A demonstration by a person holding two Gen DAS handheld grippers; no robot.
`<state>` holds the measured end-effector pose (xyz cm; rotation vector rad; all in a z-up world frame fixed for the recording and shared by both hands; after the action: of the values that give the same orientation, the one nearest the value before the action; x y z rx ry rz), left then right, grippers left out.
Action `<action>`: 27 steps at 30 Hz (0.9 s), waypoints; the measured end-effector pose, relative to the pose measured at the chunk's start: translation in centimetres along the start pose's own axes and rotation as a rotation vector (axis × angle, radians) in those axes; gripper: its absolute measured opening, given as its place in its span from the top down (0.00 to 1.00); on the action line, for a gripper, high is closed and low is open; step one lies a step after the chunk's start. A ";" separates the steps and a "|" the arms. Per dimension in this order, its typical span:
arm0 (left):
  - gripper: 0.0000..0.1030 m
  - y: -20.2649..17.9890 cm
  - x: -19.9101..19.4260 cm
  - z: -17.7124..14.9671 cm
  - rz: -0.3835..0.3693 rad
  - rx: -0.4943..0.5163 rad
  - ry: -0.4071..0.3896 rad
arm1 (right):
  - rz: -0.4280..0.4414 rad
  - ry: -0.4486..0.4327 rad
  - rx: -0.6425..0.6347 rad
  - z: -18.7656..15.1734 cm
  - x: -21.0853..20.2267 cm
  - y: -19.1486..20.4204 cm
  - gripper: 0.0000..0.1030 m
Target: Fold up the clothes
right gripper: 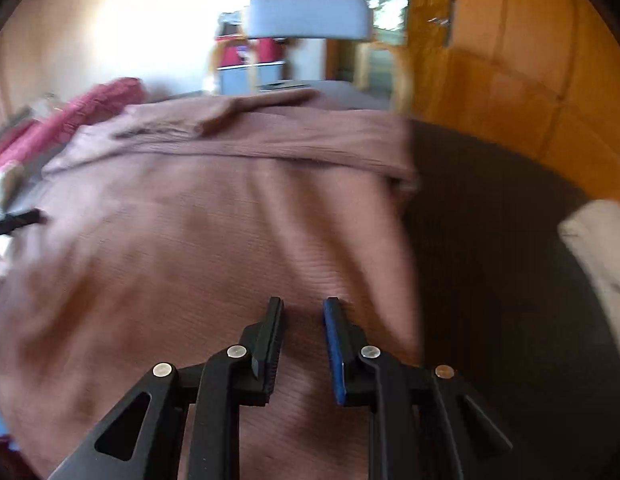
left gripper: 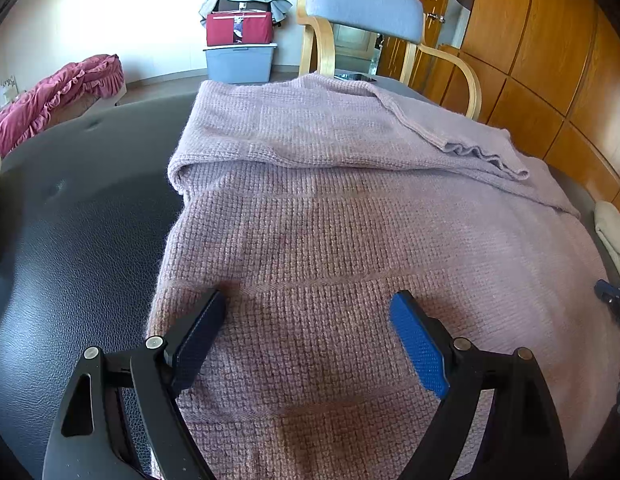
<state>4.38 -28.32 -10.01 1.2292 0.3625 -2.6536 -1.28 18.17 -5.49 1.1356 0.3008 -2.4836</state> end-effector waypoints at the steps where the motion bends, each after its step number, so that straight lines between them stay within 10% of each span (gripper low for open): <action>1: 0.15 0.0 0.0 0.0 0.002 0.002 0.001 | 0.031 -0.005 0.038 -0.2 -0.1 -0.6 0.82; 6: 0.15 -0.1 0.0 0.0 0.009 0.007 0.002 | 0.102 -0.015 0.057 2.4 -0.5 -1.0 0.82; 13: 0.15 -0.1 0.0 0.0 0.007 0.005 0.002 | -0.024 0.032 0.043 8.4 5.1 -1.8 0.82; 27: 0.12 0.0 -0.1 -0.1 -0.009 0.005 0.001 | -0.077 0.063 0.079 8.1 5.7 -3.5 0.83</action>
<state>4.53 -28.28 -10.02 1.2336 0.3629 -2.6630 -11.65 17.05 -4.45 1.2582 0.2706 -2.5503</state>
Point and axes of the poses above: each gripper's, at about its wrist camera, not at the fingertips, and x roughly the way its jaws point, y to its left, z to its top, the point moved 2 cm from there along x, roughly the way its jaws point, and after that the axes turned 2 degrees about -x, right-handed, at the moved point
